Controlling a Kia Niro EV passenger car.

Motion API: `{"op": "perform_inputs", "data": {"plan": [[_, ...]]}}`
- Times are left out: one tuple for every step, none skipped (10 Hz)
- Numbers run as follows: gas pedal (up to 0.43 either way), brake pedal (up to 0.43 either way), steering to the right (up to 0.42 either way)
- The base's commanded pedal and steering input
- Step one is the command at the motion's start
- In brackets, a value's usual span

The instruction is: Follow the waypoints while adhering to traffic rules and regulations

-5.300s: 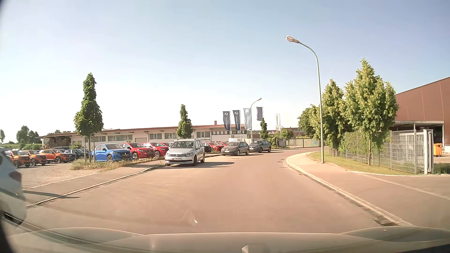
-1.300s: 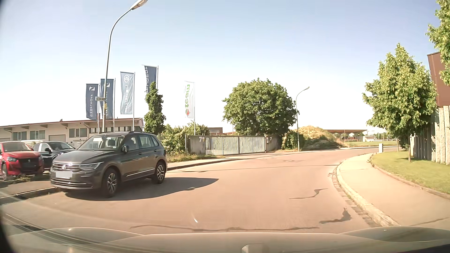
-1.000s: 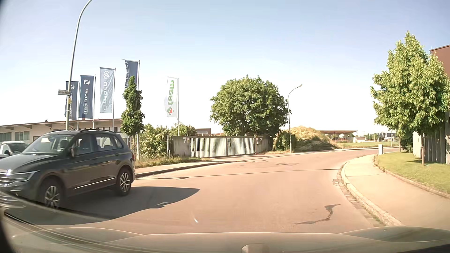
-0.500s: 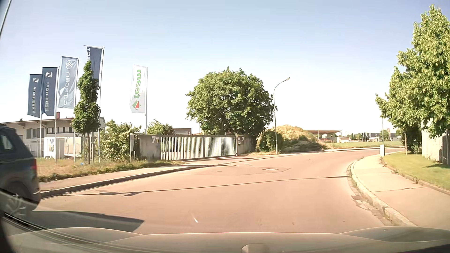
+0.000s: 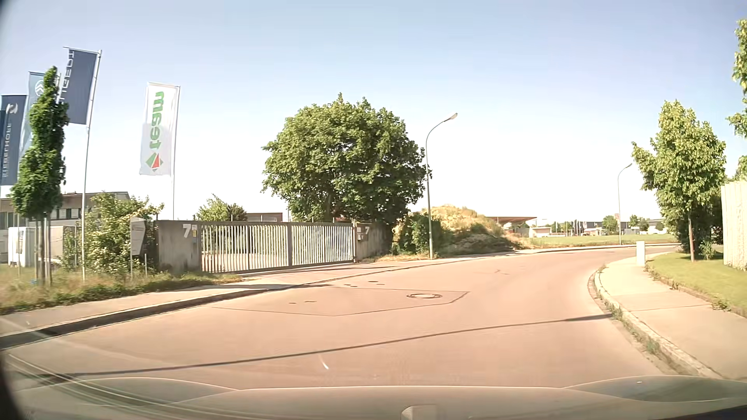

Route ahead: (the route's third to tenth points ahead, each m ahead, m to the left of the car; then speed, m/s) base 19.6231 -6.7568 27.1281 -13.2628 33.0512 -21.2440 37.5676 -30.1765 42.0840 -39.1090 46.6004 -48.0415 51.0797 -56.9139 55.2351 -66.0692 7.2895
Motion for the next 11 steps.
{"op": "perform_inputs", "data": {"plan": [[0.059,0.0,0.102],[0.059,0.0,0.103],[0.059,0.0,0.103],[0.059,0.0,0.102],[0.059,0.0,0.101],[0.059,0.0,0.102],[0.059,0.0,0.102],[0.059,0.0,0.104],[0.059,0.0,0.108],[0.059,0.0,0.113],[0.059,0.0,0.118]]}}
